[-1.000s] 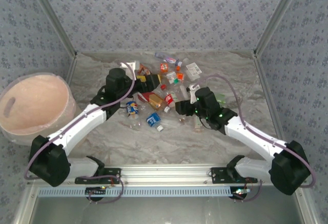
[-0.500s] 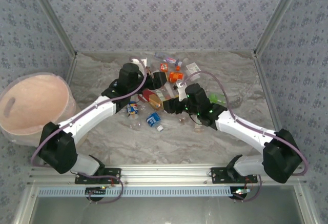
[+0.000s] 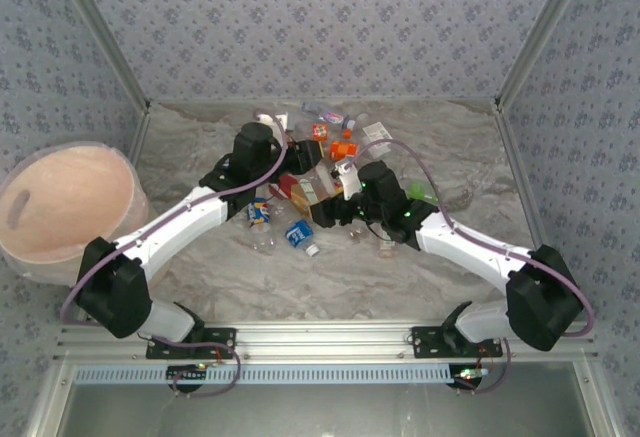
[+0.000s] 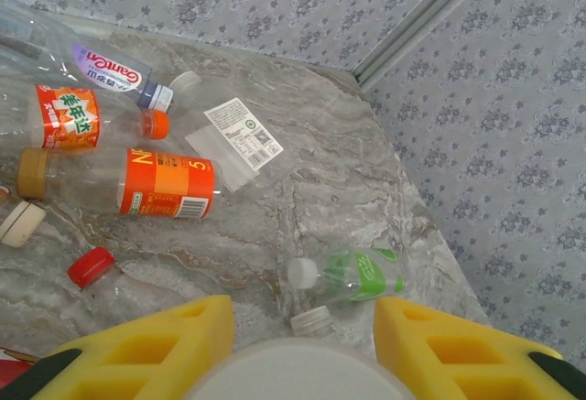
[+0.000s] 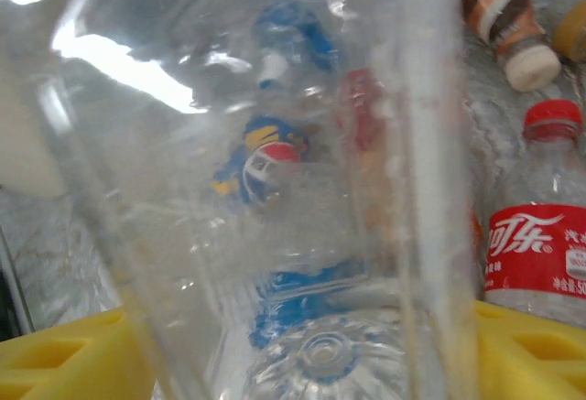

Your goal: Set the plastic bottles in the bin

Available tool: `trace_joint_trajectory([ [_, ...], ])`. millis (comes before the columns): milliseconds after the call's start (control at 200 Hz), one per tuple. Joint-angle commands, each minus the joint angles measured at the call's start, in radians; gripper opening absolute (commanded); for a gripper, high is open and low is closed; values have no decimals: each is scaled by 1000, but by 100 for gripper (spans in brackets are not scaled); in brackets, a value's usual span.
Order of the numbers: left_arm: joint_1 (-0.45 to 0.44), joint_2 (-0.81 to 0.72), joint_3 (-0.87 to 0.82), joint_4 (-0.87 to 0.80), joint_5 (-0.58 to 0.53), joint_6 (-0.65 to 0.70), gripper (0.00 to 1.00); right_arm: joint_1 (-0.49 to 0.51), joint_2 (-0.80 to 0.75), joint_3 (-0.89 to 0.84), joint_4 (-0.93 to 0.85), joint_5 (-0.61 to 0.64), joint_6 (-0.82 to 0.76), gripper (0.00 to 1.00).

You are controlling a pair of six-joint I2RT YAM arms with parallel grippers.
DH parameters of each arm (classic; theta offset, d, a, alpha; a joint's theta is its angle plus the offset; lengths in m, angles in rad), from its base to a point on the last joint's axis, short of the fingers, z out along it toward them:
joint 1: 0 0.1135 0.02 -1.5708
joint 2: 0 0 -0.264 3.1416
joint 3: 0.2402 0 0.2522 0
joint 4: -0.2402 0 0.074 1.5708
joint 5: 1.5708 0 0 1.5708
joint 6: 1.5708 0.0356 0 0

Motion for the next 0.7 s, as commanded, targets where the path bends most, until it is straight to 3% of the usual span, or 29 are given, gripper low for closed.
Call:
trace_joint_trajectory([
  [0,24,-1,11,15,-56,-20,42,-13,-54,44,-67,-66,-150,88],
  [90,53,11,21,10,-65,-53,42,-35,-94,41,-115,-48,-202,100],
  [270,118,-34,20,-35,-79,-51,42,-93,-213,5,-95,-9,-251,100],
  [470,173,-176,41,-178,-164,35,43,-181,-282,-117,205,307,-81,100],
  [700,214,-380,136,-396,-314,193,43,-212,-235,-145,327,427,-6,100],
])
